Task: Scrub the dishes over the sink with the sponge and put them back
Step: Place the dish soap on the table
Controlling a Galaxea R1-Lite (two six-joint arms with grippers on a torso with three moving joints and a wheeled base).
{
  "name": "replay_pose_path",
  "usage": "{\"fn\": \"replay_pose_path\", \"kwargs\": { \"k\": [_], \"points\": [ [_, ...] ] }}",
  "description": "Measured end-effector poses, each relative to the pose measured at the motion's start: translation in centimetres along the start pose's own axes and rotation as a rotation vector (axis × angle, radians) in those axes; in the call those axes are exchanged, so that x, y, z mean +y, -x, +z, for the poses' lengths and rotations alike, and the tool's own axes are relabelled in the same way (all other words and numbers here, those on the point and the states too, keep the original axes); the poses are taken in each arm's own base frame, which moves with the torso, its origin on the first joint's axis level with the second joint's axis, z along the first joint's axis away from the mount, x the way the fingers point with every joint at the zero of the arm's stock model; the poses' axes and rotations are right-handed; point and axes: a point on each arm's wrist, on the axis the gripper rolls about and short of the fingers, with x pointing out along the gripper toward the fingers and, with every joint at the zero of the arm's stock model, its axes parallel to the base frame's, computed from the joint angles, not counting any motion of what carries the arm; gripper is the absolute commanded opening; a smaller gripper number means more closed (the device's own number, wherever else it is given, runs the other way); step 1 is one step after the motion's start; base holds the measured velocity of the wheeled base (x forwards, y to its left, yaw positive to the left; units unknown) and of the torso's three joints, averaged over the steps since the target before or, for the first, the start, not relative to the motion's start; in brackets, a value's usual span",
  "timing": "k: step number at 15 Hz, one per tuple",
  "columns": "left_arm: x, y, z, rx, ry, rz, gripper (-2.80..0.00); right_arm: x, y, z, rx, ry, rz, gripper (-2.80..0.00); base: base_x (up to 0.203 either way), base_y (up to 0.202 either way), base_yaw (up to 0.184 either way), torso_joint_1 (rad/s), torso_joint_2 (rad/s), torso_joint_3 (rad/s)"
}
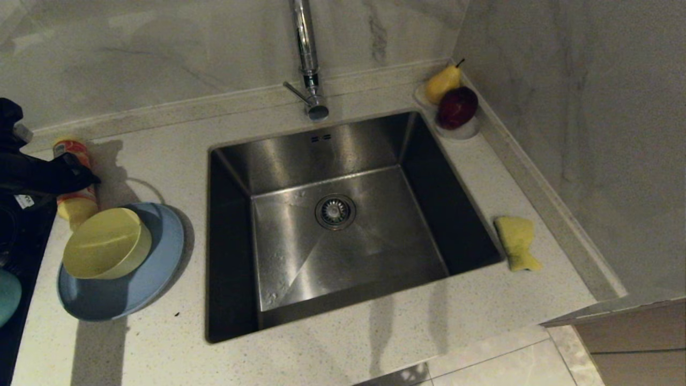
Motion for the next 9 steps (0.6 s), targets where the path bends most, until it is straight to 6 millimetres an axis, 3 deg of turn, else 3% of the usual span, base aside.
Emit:
{"fn": "replay_pose_path", "kwargs": {
  "k": [9],
  "points": [
    [-0.3, 4.0, 1.8, -0.106, -0.031, 0.025, -2.80, 0.0, 0.0, 0.0, 0.000, 0.000, -0.001, -2.80, 0.000, 0.000, 0.000, 0.000, 0.00, 0.000]
  ]
}}
